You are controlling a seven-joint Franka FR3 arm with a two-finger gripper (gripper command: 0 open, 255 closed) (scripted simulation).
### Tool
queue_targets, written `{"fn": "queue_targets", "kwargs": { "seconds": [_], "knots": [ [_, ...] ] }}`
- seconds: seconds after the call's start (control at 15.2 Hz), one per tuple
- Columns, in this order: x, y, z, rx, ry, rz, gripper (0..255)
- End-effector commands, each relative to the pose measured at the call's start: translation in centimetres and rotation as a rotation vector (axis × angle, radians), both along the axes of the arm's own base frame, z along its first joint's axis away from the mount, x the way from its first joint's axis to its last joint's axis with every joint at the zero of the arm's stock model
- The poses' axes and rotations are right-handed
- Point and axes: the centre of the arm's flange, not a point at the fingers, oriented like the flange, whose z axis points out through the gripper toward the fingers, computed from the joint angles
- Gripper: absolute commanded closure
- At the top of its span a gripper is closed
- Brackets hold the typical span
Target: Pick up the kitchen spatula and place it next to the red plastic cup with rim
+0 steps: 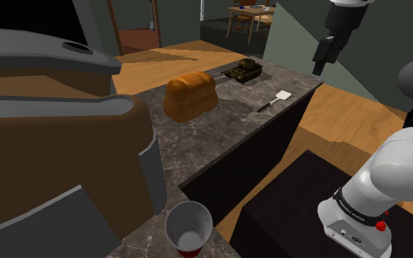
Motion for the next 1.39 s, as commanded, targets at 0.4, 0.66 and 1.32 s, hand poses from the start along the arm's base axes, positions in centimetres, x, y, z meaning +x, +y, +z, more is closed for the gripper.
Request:
{"fn": "queue_targets", "kwargs": {
  "seconds": [0.4, 0.66, 1.32],
  "knots": [
    [6.7, -1.8, -4.6, 0.029, -0.014, -0.285, 0],
    [10.8, -3.9, -7.6, 0.049, -0.024, -0.475, 0],
    [18.8, -12.0, -15.3, 0.098, -0.047, -0.951, 0]
  ]
}}
